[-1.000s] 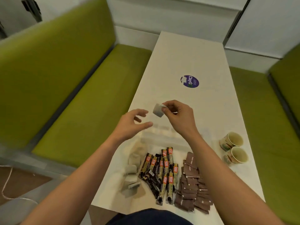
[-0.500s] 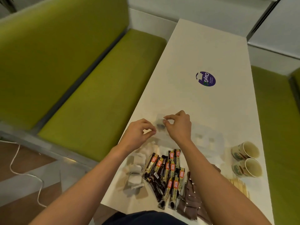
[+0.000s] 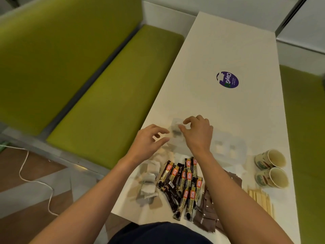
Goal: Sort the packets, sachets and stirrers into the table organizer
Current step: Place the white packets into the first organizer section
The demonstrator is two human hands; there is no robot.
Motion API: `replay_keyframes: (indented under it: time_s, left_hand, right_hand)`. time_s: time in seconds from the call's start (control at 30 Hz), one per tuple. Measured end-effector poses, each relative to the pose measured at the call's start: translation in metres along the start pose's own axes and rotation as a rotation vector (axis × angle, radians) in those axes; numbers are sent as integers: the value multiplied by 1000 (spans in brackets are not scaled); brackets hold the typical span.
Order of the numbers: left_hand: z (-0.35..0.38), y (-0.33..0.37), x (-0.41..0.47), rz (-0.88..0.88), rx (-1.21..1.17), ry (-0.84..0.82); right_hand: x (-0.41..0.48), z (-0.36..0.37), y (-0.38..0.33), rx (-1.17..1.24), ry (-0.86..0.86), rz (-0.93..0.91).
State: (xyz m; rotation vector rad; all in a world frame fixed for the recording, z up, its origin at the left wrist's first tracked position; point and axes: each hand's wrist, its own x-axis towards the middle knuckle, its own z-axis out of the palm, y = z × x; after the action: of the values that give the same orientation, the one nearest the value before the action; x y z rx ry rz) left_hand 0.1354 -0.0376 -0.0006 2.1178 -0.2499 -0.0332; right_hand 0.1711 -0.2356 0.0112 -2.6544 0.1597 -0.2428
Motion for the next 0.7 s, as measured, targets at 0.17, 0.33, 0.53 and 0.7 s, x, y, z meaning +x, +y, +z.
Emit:
replay_keyframes:
  time_s: [0.17,0.33,0.53,0.7]
  left_hand:
    - [-26,1,-50,-90,-100,120]
    - [-38,-8,-127,-155,-130,127]
    - [-18,-19,-190,-81,-48,39]
    - [-5,-23,-185,40,115,54]
  right_hand:
    - [-30,-29,1,214,14,-82]
    - [-112,-51,-7,450,-163,-320]
    - [-176,-21,13,348,-326,-574]
    - [-183,-1,12,238,-310,-626]
